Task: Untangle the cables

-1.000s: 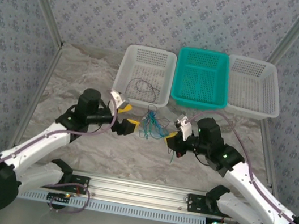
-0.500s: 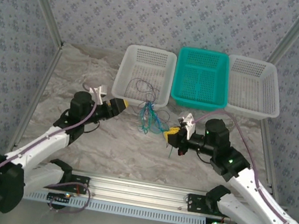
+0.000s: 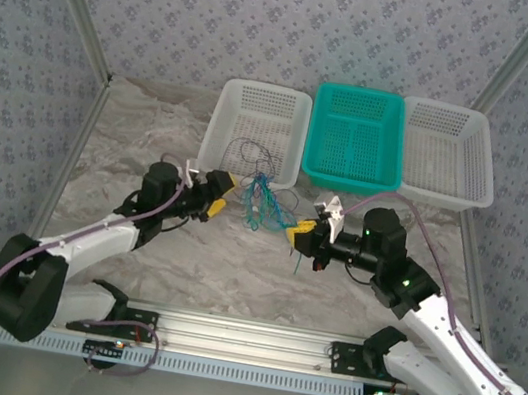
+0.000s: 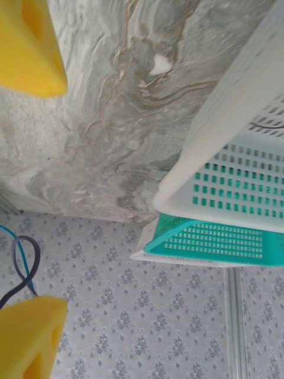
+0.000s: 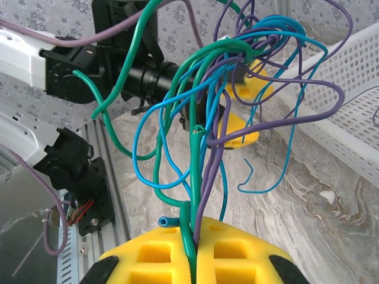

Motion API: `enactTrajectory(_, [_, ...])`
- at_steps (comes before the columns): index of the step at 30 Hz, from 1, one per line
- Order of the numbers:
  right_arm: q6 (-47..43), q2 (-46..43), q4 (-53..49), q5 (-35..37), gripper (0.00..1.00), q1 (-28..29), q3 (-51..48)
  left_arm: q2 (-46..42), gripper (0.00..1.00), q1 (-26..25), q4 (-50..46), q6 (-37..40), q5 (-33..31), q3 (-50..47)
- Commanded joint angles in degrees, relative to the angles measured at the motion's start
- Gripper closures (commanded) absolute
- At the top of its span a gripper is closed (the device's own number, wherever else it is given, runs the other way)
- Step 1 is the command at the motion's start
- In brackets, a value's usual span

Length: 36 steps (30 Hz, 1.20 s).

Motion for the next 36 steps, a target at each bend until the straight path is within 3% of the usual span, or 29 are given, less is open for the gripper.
enactTrajectory(1, [0.9,-0.2,2.2,-1.5,1.0,0.2,0.3,2.0,0.39,-2.2,5.9,-1.4,1.0,2.7])
enactTrajectory(4, [1.0,-0.3,2.1,-1.5,1.0,0.2,0.0,1.5,0.71,-2.5,6.0,-1.6,-1.2,2.1])
enactTrajectory(9, [1.9,-0.4,2.4,-1.6,1.0,0.6,-1.1,-0.1,1.0,-2.1,2.2,0.2,-3.4,2.7])
enactTrajectory(16, [3.8,-1.6,4.3,0.4,1.0,0.9,-4.7,-4.4,1.0,0.9,-3.2,4.5,-4.4,3.1])
enactTrajectory(20, [6.3,-1.6,6.1,5.2,0.98,4.3,-12.4,-12.2,1.0,4.0,-14.3,14.3,-5.2,8.3])
enactTrajectory(22, [7.8,-1.6,8.1,9.2,0.86,6.8,-17.8,-15.5,1.0,4.4,-20.3,20.2,-6.5,12.7])
enactTrajectory(27, [13.6,-2.5,7.8,23.5,0.41,9.0,-25.4,-16.8,1.0,4.0,-24.2,27.0,-4.2,19.9])
enactTrajectory(32, [9.6,-7.8,2.9,26.6,0.2,9.0,-21.0,-15.1,1.0,0.3,-26.3,30.3,-4.7,20.7])
enactTrajectory(36, [4.3,-5.9,10.4,25.8,0.08,9.2,-17.1,-14.4,1.0,-3.0,-26.4,31.7,-5.8,20.5])
